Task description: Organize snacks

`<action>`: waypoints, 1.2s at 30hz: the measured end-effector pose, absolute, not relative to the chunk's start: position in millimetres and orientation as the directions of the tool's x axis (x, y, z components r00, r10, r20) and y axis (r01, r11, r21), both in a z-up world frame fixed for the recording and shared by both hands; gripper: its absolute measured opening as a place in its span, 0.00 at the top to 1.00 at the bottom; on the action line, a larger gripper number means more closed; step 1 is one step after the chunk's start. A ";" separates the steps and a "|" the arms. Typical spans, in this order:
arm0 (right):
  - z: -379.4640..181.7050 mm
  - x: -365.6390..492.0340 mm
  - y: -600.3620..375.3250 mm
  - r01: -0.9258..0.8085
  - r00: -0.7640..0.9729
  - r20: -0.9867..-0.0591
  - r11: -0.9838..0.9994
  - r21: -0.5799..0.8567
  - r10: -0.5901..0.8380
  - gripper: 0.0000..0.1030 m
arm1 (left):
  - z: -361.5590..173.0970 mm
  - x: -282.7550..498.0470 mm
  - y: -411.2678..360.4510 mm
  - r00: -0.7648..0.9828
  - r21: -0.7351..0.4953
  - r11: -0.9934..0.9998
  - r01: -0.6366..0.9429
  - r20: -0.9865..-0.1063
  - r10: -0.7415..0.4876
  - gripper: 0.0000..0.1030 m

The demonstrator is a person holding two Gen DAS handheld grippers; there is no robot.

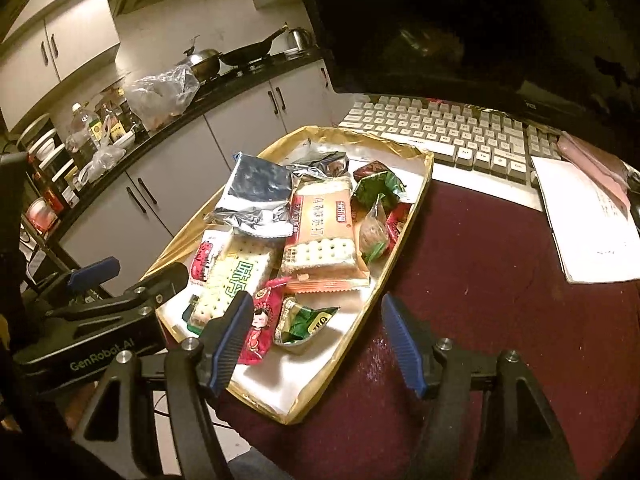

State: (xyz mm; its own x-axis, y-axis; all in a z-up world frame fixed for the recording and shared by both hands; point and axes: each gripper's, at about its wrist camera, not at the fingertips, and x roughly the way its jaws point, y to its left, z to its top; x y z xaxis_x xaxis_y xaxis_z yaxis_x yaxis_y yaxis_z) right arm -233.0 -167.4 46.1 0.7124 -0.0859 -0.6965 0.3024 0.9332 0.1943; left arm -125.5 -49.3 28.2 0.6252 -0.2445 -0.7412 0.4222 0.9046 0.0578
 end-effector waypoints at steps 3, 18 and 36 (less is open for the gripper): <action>44.2 -231.8 -167.7 0.303 0.709 -0.701 0.932 0.199 -0.081 0.35 | 27.6 -125.8 -50.0 0.623 0.060 0.904 0.424 -0.743 -0.243 0.11; 44.3 -233.8 -166.8 0.308 0.709 -0.701 0.929 0.204 -0.081 0.35 | 28.6 -129.6 -51.6 0.629 0.072 0.903 0.424 -0.740 -0.237 0.11; 42.6 -232.6 -164.1 0.315 0.703 -0.707 0.926 0.208 -0.080 0.35 | 27.9 -129.9 -50.5 0.625 0.072 0.900 0.431 -0.742 -0.240 0.11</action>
